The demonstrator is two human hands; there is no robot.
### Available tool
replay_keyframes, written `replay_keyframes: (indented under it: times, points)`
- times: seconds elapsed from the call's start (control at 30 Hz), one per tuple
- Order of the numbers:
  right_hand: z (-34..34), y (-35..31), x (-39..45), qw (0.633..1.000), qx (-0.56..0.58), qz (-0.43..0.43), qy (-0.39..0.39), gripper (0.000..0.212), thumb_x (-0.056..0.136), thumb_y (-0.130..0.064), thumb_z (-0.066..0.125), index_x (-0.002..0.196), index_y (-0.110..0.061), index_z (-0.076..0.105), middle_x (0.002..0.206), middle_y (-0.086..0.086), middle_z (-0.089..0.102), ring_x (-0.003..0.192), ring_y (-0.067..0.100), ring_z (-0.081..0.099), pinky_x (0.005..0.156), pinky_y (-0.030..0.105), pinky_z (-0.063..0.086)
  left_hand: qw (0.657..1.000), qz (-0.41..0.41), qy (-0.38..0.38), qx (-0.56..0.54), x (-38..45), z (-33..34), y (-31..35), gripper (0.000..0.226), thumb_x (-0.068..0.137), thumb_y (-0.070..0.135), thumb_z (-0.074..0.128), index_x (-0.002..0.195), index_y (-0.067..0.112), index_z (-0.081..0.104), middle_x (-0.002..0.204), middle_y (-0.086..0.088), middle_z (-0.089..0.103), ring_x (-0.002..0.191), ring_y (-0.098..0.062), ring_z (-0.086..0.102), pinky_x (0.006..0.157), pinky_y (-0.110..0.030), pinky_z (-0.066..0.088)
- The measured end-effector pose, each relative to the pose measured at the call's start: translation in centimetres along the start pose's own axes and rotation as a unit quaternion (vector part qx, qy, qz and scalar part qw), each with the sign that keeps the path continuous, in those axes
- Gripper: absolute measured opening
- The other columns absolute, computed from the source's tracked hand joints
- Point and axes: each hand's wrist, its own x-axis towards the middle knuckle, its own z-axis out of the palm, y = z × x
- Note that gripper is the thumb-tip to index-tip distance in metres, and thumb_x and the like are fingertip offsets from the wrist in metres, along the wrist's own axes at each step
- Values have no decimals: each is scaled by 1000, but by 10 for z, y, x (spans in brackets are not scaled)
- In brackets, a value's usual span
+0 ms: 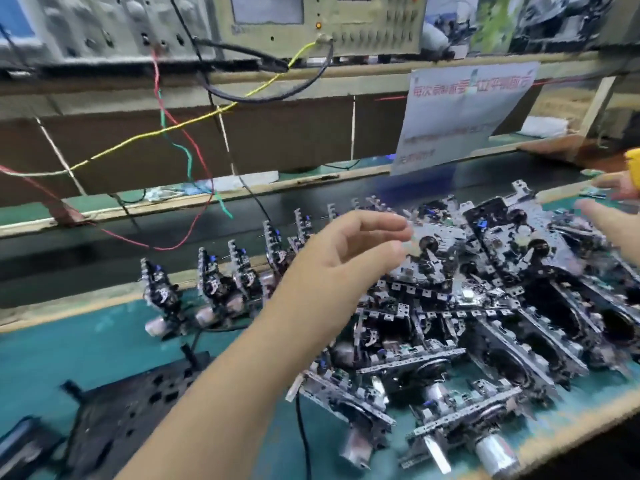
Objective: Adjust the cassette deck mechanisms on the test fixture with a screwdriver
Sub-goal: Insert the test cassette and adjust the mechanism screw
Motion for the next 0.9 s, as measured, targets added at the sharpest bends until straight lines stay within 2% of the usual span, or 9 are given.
replay_keyframes:
  times: [0.13,0.23,0.33,0.47,0.6,0.7,0.77,0.83,0.9]
  points:
    - [13,-107,-104,965,203,-125,-113,68,69,-82,64,114,-32,60,108,-13,70,97,16,70,89,49,55,995,-26,88,-49,-68,-23,-15,21,86,22,62,107,24,69,110,5,75,106,-12,69,91,-25,54]
    - [38,-204,-189,919,274,-212,-190,29,74,-48,72,98,-34,65,95,-14,71,81,9,71,75,37,57,986,-48,155,-23,-129,-51,-23,14,85,22,64,95,30,68,101,-1,75,94,-9,68,87,-31,55]
    - [58,-267,-260,866,303,-291,-272,19,73,-34,69,91,-28,65,84,-15,66,78,6,65,73,28,49,963,-69,246,92,-199,-99,-25,12,80,26,63,91,31,63,91,1,74,83,-11,67,81,-34,54]
    - [84,-327,-327,783,341,-369,-368,22,83,-40,64,97,-26,58,85,-17,53,88,9,57,79,27,44,895,-95,341,270,-299,-166,-12,19,76,42,64,94,42,68,94,12,75,85,-6,71,80,-20,54]
    - [103,-381,-377,730,357,-419,-406,27,93,-32,65,93,-23,40,100,-11,54,97,14,50,86,32,39,785,-129,452,403,-386,-229,-6,29,81,50,61,108,42,68,100,17,72,83,-1,69,74,-18,52]
    - [118,-415,-406,726,346,-442,-396,32,94,-26,65,94,-21,33,96,-8,40,90,16,39,76,25,23,710,-149,489,484,-426,-277,-13,25,86,46,55,110,43,62,110,14,66,97,-12,65,89,-38,53]
    - [127,-433,-422,720,364,-440,-395,24,94,-21,65,101,-16,43,100,-3,44,93,17,40,78,25,25,666,-191,455,560,-438,-301,-25,31,89,44,57,119,36,59,127,4,59,118,-28,56,104,-53,44]
    - [135,-446,-437,709,375,-433,-411,29,94,-16,64,119,-8,51,113,4,52,105,22,45,91,30,34,661,-257,426,562,-442,-314,-37,44,96,39,63,135,23,55,147,-9,45,139,-32,38,117,-51,28]
    - [141,-454,-450,695,378,-436,-429,40,92,-12,65,129,-6,49,124,7,52,115,24,44,100,35,34,689,-295,414,516,-439,-314,-43,58,95,43,55,147,21,45,159,-10,32,150,-24,21,122,-45,18]
